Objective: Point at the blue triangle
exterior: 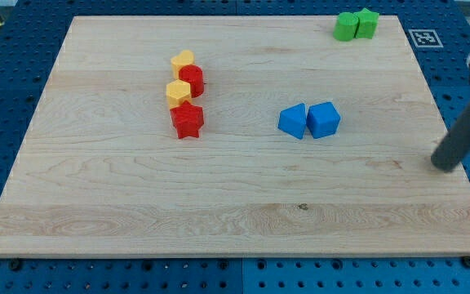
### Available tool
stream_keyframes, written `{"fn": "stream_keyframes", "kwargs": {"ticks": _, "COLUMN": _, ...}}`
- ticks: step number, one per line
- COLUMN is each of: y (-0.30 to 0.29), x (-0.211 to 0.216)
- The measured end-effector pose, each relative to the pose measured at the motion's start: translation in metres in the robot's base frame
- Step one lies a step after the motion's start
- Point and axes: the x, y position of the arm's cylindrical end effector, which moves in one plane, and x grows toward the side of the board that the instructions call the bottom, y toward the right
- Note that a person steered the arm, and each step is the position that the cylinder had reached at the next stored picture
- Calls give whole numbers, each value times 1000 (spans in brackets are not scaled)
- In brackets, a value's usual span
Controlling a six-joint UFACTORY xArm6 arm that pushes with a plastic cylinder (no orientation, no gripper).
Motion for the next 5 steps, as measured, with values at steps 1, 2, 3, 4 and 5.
{"fn": "stream_keyframes", "kwargs": {"ticks": 1, "y": -51, "x": 15}}
{"fn": "stream_keyframes", "kwargs": {"ticks": 2, "y": -123, "x": -4}}
{"fn": "stream_keyframes", "kwargs": {"ticks": 3, "y": -202, "x": -24}}
{"fn": "stream_keyframes", "kwargs": {"ticks": 4, "y": -243, "x": -50}}
{"fn": "stream_keyframes", "kwargs": {"ticks": 5, "y": -222, "x": -75}}
